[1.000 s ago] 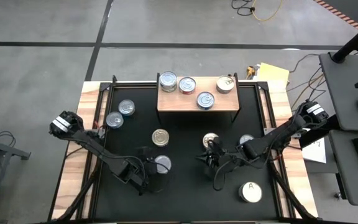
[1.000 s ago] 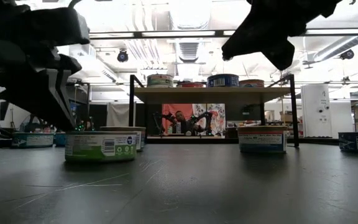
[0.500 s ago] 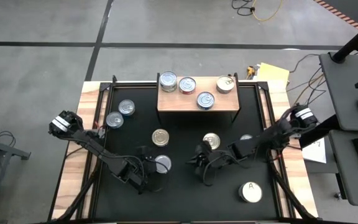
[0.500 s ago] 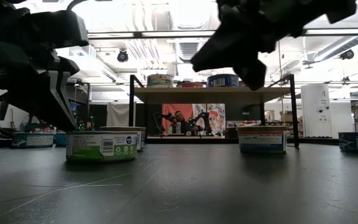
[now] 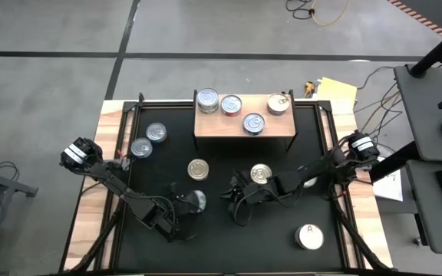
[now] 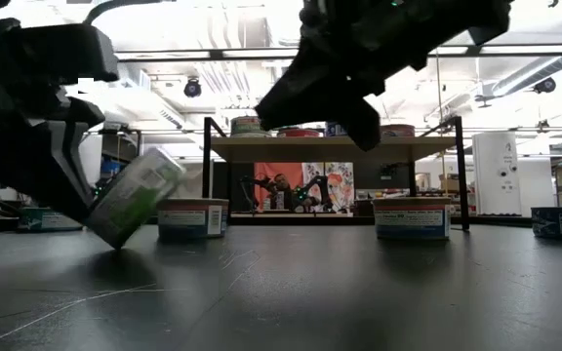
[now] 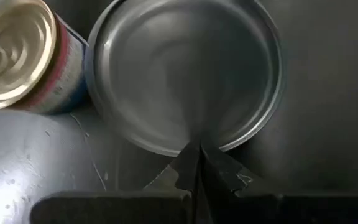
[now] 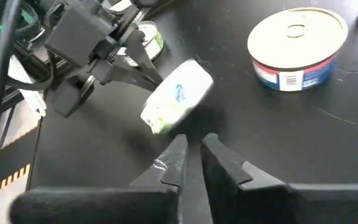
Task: Stack canned seafood by type on shelf
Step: Stack the green white tuna can on top of the green white tuna can on the shelf
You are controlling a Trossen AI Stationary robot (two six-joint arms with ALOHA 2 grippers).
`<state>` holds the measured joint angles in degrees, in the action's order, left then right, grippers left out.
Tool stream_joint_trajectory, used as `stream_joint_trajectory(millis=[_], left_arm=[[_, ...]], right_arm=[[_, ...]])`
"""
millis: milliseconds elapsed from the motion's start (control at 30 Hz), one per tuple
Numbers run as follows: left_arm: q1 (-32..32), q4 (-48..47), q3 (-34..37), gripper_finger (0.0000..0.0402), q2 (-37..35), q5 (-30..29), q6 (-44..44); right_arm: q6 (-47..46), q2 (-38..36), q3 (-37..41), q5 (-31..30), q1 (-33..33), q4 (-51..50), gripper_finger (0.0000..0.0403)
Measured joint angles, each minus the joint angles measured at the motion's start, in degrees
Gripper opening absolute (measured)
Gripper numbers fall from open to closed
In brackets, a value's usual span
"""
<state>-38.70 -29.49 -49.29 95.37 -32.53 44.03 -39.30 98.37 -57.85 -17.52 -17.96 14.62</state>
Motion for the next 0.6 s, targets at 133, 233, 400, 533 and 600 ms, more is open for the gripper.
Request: stream_joint_trajectory(millis=[133, 233, 400, 533, 600], left_arm=[[-0.15, 0.71, 0.06, 0.0, 0.01, -0.82, 0.31], [-0.13, 1.22, 0.05, 0.0, 0.05, -1.03, 0.29], [-0.13, 2.36, 0.04, 0.0, 0.05, -1.08, 0.29], [-0.2, 3.09, 0.06, 0.0, 0.05, -1.21, 0.31], [-0.32, 3.53, 0.04, 0.0, 0.05, -1.33, 0.42]], right_arm=[[-0.16, 2.04, -2.38, 0.01, 0.26, -1.01, 0.0081], [0.19, 4.35, -4.65, 0.05, 0.37, -1.13, 0.012], [0.33, 9.05, -9.39, 3.58, 0.69, -1.44, 0.0184], [-0.18, 10.71, -12.33, 3.76, 1.52, -5.55, 0.0229], [-0.36, 11.11, -13.02, 3.57, 2.12, -6.32, 0.0249]])
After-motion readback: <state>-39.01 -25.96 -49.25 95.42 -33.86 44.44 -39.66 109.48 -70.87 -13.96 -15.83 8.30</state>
